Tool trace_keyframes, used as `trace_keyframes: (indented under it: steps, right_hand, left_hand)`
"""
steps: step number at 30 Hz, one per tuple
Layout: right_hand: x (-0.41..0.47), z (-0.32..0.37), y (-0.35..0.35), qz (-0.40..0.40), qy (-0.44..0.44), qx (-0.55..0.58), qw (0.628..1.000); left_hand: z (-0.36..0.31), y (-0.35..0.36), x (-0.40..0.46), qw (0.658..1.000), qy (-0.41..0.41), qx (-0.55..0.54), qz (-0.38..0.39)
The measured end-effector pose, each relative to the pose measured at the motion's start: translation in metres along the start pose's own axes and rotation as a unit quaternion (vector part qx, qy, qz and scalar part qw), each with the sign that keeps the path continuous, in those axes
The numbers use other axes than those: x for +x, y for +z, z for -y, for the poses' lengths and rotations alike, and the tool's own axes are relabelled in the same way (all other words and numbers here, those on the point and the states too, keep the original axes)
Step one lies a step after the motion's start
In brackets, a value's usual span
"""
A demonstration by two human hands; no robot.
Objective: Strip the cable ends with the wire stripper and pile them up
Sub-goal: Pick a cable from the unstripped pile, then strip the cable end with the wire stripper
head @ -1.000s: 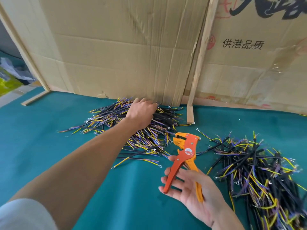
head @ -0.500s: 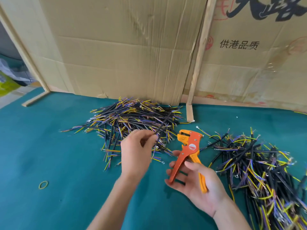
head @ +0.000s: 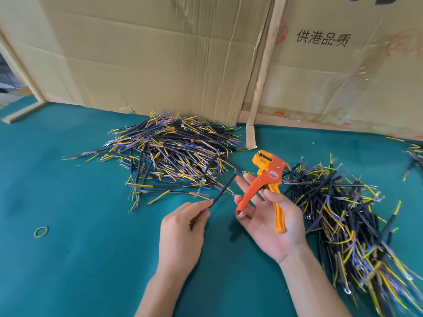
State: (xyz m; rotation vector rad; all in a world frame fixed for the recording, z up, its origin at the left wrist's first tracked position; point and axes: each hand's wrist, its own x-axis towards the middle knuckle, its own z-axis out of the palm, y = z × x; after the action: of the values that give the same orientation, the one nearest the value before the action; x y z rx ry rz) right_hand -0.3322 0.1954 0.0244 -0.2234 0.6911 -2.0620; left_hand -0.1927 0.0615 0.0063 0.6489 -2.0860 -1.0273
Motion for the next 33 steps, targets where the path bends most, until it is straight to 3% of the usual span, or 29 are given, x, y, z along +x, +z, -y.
trace_keyframes:
  steps: [3,10,18,27,33]
  right_hand:
    - [0.001,-0.001,-0.001,-0.009,-0.004,-0.003,1.0]
    - [0.006,-0.003,-0.001,-0.05,-0.015,0.001,0.999]
    - [0.003,-0.002,0.004,-0.036,-0.013,-0.004,0.999]
    - [0.003,0.006,-0.001,-0.033,-0.032,-0.012,0.999]
    - [0.006,0.003,0.001,-0.014,-0.022,-0.042,0.999]
  left_hand:
    - [-0.001,0.0,-0.002,1.0,0.013,0.001,-0.01]
    - [-0.001,-0.003,-0.002,0.998,-0.041,-0.043,-0.024]
    - [-0.005,-0.002,-0.001,0.997,-0.069,-0.025,-0.012]
    - [-0.006,0.002,-0.002,0.996,-0.031,0.085,-0.017]
    - [-0.018,0.011,-0.008,0.97,0.098,0.219,-0.049]
